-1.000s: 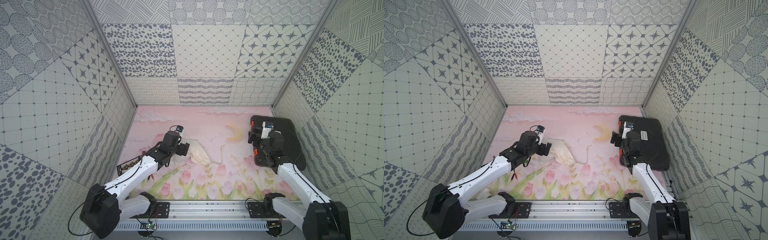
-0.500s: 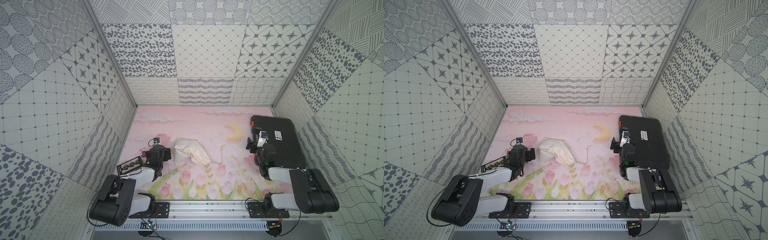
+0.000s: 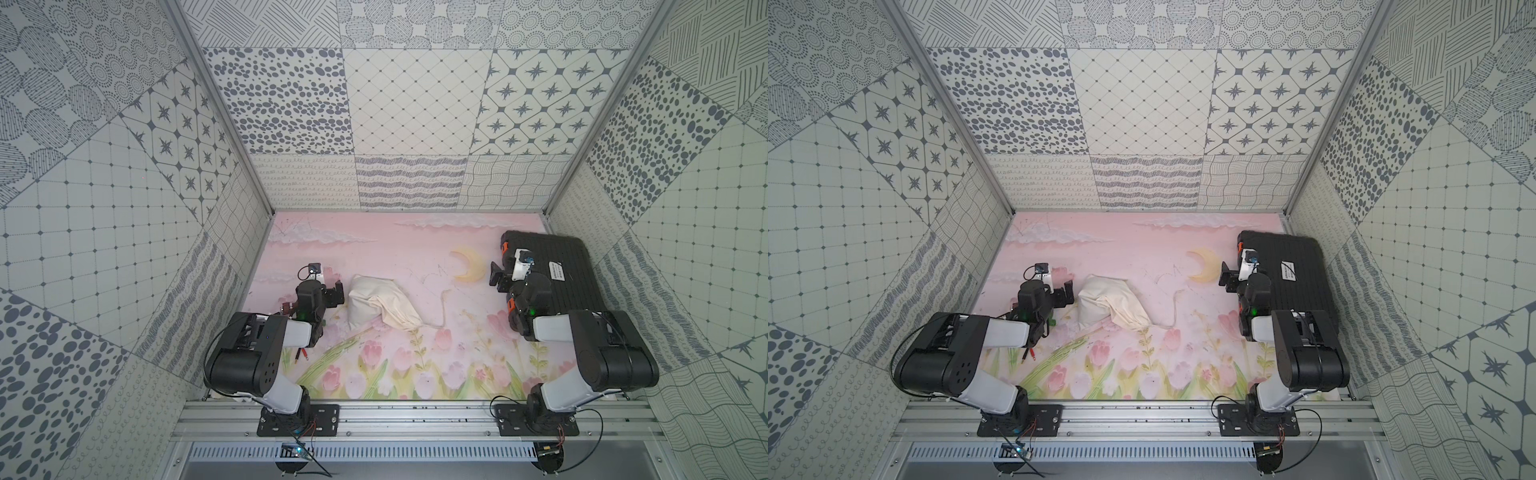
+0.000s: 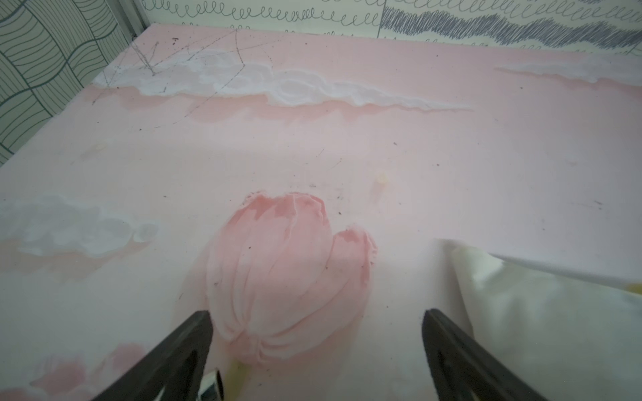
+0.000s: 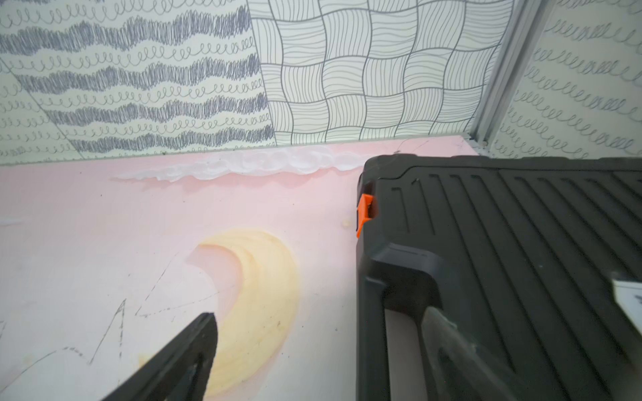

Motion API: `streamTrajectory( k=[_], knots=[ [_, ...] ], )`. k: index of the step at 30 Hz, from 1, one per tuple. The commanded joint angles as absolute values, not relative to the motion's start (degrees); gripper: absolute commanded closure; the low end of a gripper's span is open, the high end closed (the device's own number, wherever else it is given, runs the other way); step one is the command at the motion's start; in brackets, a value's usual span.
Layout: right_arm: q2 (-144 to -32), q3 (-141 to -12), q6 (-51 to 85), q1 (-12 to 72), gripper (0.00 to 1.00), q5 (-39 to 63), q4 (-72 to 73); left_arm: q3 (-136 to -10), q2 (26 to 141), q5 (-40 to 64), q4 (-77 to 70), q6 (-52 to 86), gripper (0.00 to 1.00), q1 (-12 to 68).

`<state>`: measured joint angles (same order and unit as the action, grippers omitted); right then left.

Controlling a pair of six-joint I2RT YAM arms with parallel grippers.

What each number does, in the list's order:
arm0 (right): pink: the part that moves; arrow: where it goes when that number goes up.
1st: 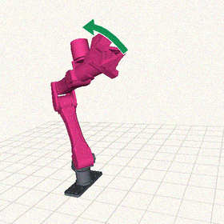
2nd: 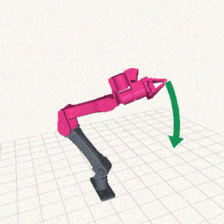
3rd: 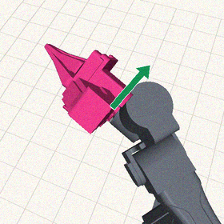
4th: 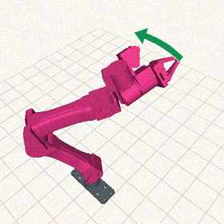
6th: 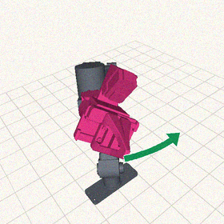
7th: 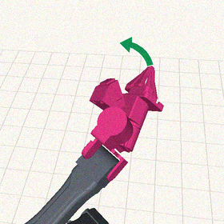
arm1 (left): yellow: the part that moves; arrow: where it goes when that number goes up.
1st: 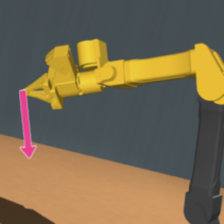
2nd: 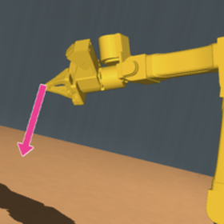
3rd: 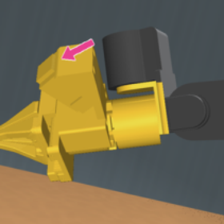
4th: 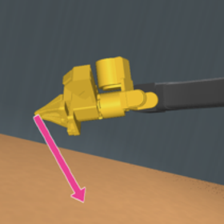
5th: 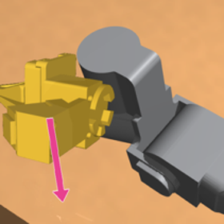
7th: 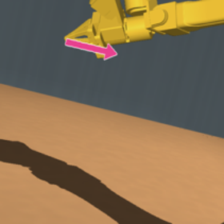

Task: Close the soil bag
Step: Reset both arms

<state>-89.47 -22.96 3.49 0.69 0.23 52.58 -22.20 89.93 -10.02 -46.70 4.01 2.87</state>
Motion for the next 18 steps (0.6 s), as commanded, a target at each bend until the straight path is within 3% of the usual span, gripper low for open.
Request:
streamTrajectory(
  k=[1,18],
  knots=[
    [-89.79,-23.04,2.70,0.70,0.03,1.80,50.71,-22.92,90.55,-2.10,-50.90,2.58,0.01,1.75],
    [-89.74,-22.86,2.53,0.88,0.03,1.49,50.71,-23.38,90.44,-0.95,-49.65,2.29,0.01,1.76]
  ],
)
